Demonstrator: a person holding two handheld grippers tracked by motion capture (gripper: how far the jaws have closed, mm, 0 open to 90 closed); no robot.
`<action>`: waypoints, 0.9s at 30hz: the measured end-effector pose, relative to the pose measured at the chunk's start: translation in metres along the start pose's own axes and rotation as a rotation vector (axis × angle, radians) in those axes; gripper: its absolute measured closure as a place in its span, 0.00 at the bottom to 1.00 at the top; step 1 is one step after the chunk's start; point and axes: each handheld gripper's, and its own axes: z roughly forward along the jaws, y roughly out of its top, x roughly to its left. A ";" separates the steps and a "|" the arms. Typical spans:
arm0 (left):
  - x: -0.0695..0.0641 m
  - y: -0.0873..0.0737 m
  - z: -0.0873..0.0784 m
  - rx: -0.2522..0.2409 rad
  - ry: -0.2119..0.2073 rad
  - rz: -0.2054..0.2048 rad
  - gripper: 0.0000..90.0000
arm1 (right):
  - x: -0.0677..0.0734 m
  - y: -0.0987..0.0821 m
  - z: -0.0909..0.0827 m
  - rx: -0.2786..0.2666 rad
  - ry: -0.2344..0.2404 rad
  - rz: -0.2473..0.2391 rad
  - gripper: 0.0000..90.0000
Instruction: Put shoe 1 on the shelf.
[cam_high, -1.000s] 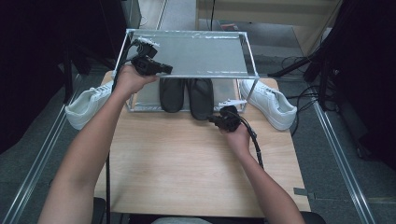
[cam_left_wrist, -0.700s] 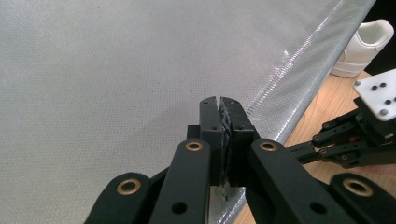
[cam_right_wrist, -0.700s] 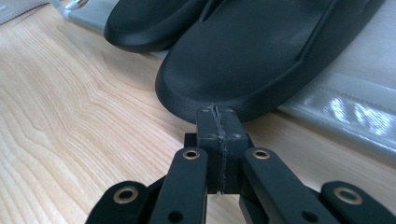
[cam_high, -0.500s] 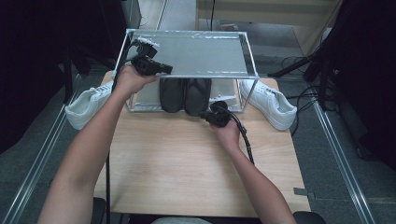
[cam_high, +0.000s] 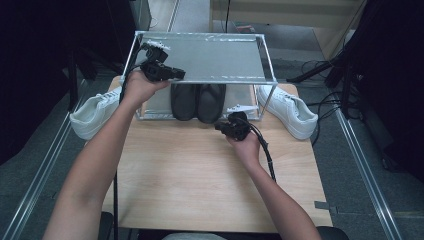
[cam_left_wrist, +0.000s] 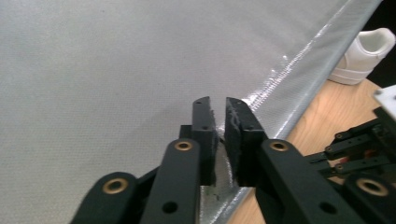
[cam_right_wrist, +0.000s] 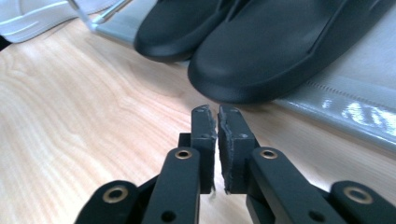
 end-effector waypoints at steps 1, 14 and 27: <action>0.000 0.001 0.000 0.008 -0.005 -0.002 0.89 | 0.001 -0.001 -0.004 -0.004 0.001 -0.010 0.93; -0.023 0.007 -0.026 0.013 -0.024 0.008 0.61 | 0.002 -0.017 -0.038 -0.004 0.052 -0.060 0.71; -0.044 -0.023 -0.041 -0.002 -0.051 0.016 0.51 | 0.002 -0.030 -0.060 -0.012 0.063 -0.080 0.57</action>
